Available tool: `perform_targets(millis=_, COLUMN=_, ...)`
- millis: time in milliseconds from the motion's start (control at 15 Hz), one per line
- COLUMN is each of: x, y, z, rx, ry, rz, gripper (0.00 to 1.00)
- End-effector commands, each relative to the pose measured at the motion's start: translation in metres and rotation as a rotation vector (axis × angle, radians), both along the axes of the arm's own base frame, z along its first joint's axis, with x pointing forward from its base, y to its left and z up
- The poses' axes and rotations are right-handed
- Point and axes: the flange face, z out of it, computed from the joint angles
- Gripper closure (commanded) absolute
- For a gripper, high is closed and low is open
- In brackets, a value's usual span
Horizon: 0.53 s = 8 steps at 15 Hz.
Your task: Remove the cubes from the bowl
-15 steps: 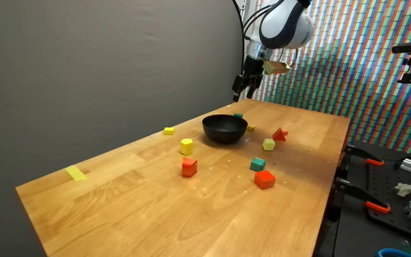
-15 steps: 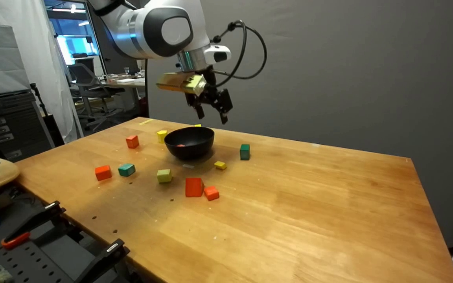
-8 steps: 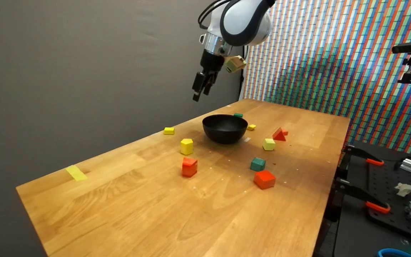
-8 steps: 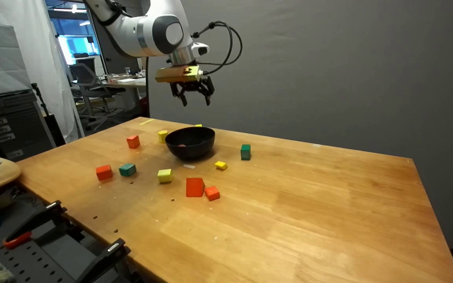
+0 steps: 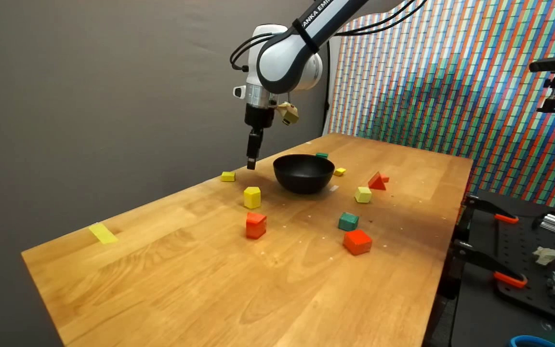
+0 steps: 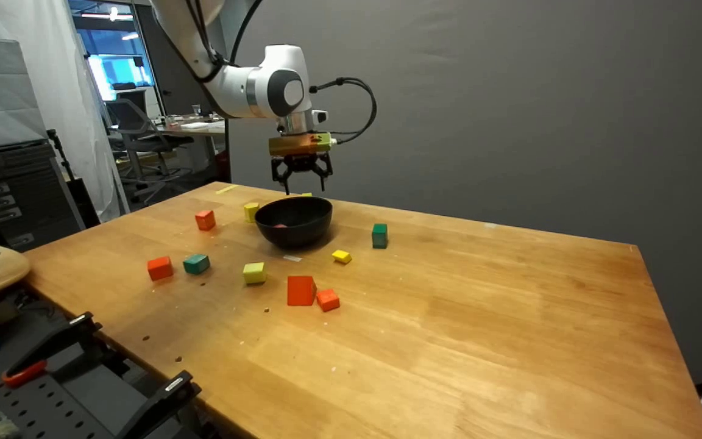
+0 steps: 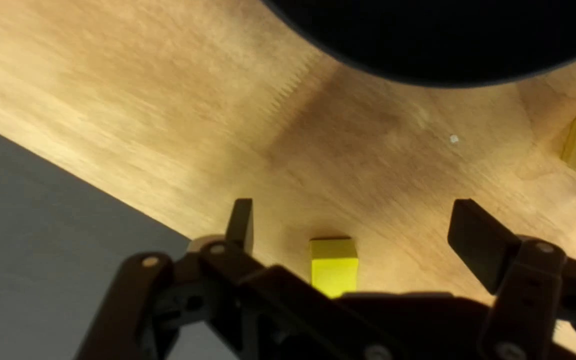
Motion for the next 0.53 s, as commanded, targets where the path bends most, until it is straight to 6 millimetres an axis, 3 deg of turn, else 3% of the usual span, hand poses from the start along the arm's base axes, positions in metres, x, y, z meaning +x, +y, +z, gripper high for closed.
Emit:
perform_targets(millis=0, x=0.037, y=0.012, z=-0.002, rx=-0.014, ry=-0.012, rz=0.090, gripper=0.00)
perform_targets(millis=467, x=0.062, y=0.041, z=-0.015, rx=0.028, ry=0.028, rz=0.143, gripper=0.00)
